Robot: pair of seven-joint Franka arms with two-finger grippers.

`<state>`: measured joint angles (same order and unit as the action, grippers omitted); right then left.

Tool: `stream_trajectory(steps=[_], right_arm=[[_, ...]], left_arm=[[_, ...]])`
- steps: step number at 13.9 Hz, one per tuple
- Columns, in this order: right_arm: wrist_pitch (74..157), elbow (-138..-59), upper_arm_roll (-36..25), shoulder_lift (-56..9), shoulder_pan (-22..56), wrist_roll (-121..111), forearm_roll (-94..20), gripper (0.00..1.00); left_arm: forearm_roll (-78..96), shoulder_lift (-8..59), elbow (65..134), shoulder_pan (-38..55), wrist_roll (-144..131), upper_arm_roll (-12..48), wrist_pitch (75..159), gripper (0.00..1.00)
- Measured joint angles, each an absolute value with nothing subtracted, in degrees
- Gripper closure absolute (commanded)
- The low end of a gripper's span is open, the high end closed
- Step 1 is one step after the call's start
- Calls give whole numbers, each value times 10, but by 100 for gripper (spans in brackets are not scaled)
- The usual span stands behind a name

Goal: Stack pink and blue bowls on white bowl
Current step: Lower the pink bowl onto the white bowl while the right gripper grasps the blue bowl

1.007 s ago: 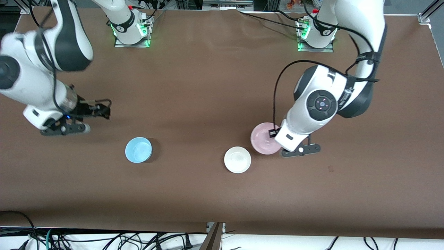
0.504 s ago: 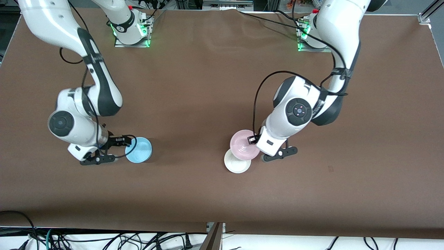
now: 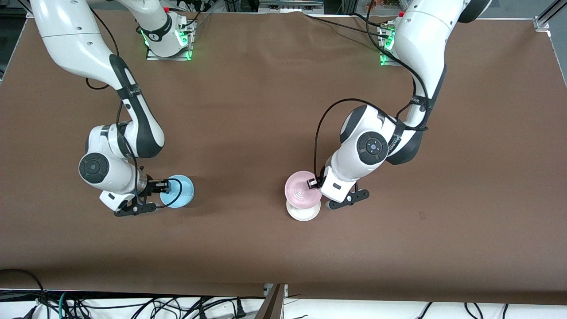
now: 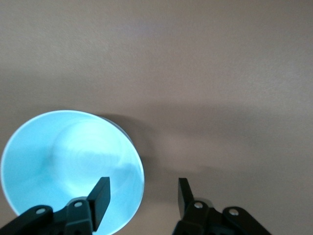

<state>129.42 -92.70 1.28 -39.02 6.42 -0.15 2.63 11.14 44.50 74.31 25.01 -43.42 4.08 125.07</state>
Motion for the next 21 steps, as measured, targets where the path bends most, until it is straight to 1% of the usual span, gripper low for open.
stream_trajectory(steps=[2,3,6,9,12,21], right_arm=[[1295,-927,13,-399,59,-2,26,67],[1295,-927,13,-401,57,-2,26,73],[1295,-926,13,-402,56,-2,26,80],[1295,-925,14,-402,56,-2,24,95],[1294,-920,14,-401,56,-2,1,98],[1275,-905,17,-400,61,-2,-4,98]], left_arm=[[111,469,743,249,-435,37,1289,100],[111,481,743,248,-435,35,1308,100],[111,507,740,247,-435,32,1334,100],[111,509,734,247,-436,32,1335,100],[111,510,732,247,-438,32,1335,100],[111,519,726,247,-438,29,1336,100]])
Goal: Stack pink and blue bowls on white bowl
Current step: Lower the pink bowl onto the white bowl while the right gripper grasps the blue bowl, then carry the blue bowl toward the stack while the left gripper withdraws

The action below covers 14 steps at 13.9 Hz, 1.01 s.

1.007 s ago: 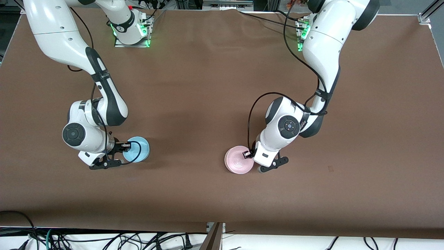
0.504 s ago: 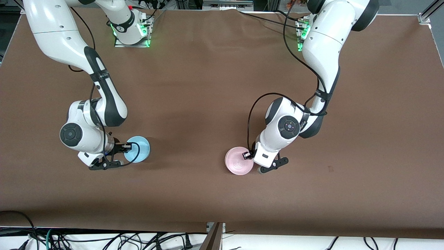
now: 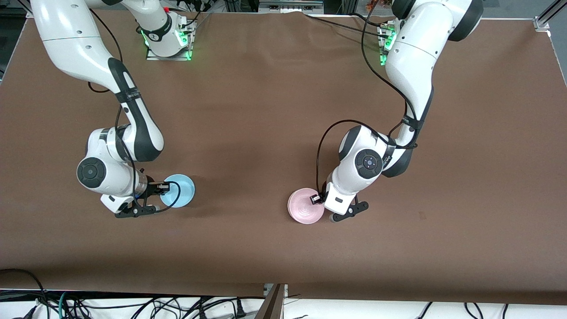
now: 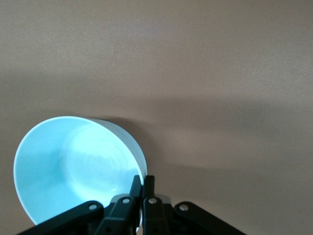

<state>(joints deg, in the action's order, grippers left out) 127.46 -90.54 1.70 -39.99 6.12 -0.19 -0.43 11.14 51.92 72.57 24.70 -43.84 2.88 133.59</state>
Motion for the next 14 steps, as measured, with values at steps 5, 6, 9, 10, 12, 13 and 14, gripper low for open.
stream_trajectory(steps=[5,6,9,10,12,13,14], right_arm=[[1275,-905,17,-400,61,-2,-4,99],[1275,-905,17,-400,61,-2,-4,98],[1275,-905,18,-400,61,-2,-4,99],[1272,-905,19,-400,61,1,-5,99],[1244,-890,21,-400,63,24,-5,99],[1221,-874,22,-400,66,41,-5,99],[1201,-857,23,-400,73,60,-6,99]], left_arm=[[111,525,721,247,-439,28,1343,71],[111,525,721,247,-439,28,1344,64],[111,525,719,247,-441,27,1344,58],[111,525,719,247,-441,27,1344,57],[111,525,715,245,-443,25,1344,57],[111,524,712,241,-443,25,1343,57],[111,523,707,235,-443,24,1336,58]])
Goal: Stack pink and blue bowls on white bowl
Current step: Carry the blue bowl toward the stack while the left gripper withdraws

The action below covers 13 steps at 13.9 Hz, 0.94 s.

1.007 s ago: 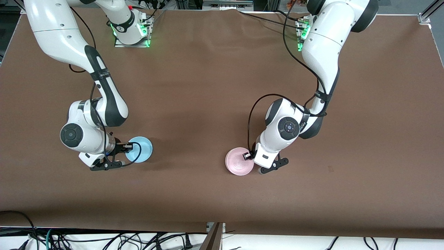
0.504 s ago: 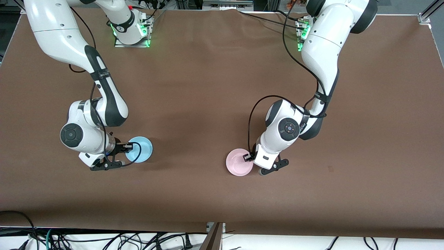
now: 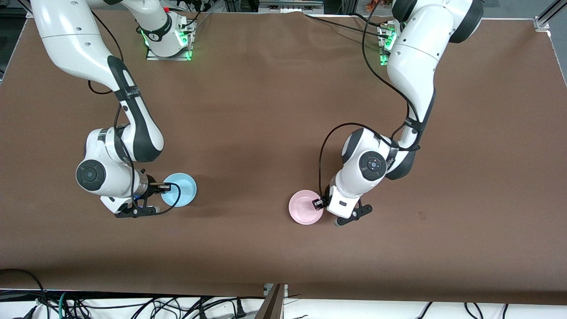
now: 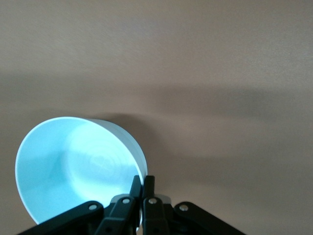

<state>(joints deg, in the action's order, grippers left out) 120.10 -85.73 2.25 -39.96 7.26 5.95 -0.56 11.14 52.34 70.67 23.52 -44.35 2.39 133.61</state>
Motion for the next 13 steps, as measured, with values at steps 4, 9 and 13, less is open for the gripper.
stream_trajectory(steps=[4,9,13], right_arm=[[1157,-820,27,-399,108,151,-18,99],[1135,-774,40,-401,180,365,-66,100],[1138,-688,41,-434,280,589,-66,100]], left_arm=[[111,512,614,193,-409,22,1192,59],[111,463,522,137,-194,-19,1008,59],[110,380,513,124,-64,-96,896,54]])
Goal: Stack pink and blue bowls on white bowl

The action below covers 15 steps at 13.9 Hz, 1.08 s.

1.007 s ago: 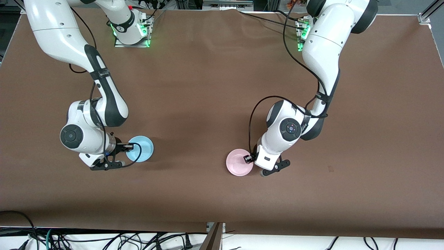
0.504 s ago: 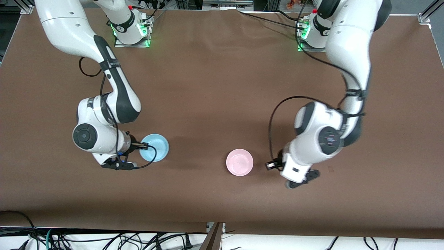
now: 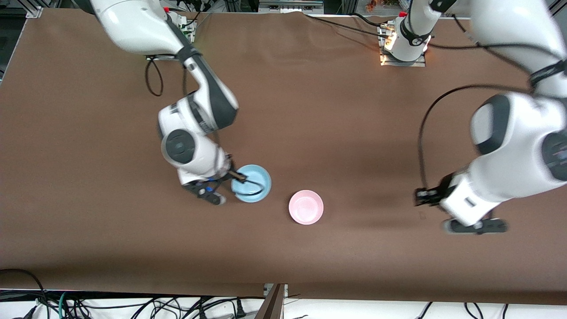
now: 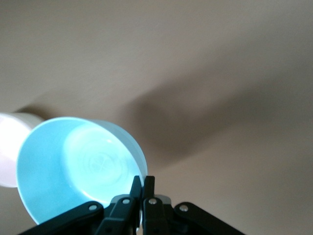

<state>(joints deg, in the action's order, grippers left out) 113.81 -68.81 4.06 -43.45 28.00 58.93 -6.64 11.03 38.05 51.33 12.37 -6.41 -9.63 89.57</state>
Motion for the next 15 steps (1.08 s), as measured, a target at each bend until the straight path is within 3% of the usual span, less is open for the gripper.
stream_trajectory(steps=[7,15], right_arm=[[1284,-564,40,-552,338,757,-66,100],[1395,-540,53,-604,349,762,-66,100]], left_arm=[[110,358,528,41,29,-102,859,53],[110,358,529,41,42,-100,846,55]])
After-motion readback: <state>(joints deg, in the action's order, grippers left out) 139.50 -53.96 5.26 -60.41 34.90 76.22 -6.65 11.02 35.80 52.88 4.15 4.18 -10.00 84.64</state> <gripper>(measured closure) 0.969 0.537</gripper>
